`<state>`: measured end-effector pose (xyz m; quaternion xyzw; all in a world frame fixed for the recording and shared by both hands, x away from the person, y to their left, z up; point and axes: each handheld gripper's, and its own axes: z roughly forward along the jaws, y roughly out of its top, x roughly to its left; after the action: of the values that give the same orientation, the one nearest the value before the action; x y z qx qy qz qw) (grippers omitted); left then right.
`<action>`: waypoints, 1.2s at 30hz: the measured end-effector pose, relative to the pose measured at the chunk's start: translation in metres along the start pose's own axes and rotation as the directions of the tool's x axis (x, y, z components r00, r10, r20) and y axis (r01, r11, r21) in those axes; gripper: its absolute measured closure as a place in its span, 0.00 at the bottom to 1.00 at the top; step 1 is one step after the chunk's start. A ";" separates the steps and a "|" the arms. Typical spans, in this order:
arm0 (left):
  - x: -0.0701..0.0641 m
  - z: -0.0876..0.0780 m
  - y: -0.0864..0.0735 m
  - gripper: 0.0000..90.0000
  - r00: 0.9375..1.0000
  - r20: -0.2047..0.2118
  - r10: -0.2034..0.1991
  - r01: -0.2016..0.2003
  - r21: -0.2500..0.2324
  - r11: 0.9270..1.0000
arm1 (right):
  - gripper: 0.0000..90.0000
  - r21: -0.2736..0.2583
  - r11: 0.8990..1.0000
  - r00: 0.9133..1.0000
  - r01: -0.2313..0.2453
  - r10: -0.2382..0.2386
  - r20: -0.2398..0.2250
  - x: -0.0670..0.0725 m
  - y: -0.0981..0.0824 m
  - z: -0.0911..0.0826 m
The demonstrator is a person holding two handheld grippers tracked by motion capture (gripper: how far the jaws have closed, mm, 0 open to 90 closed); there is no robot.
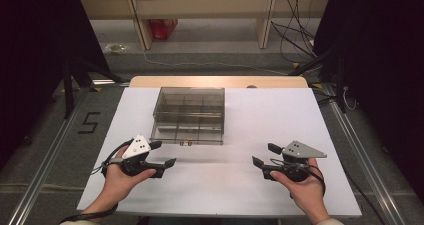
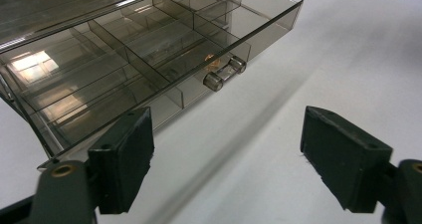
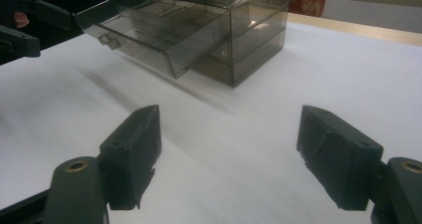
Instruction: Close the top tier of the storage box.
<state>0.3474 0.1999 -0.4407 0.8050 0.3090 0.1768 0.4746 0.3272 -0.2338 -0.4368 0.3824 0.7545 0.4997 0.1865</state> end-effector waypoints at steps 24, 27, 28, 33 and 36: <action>-0.001 0.016 0.001 0.99 0.994 -0.112 0.005 0.003 0.070 0.998 | 0.29 0.006 1.000 1.000 -0.003 0.003 0.030 -0.001 0.000 -0.003; -0.001 0.019 0.001 1.00 0.994 -0.106 0.001 0.008 0.082 0.997 | 0.29 0.009 1.000 1.000 -0.003 0.003 0.031 -0.001 0.000 -0.002; -0.001 0.020 0.001 1.00 0.994 -0.109 0.001 0.008 0.083 0.997 | 0.29 0.008 1.000 1.000 -0.004 0.004 0.031 -0.001 0.000 -0.002; -0.001 0.025 0.003 1.00 0.993 -0.116 -0.010 0.020 0.089 0.996 | 0.29 0.013 1.000 0.999 -0.002 0.002 0.035 -0.001 -0.001 -0.002; -0.002 0.028 0.004 1.00 0.992 -0.128 -0.019 0.030 0.082 0.996 | 0.29 0.015 1.000 0.999 0.000 0.000 0.033 0.000 -0.001 -0.001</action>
<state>0.3631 0.1788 -0.4509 0.8074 0.3557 0.2089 0.4220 0.3263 -0.2350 -0.4371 0.3921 0.7549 0.4877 0.1961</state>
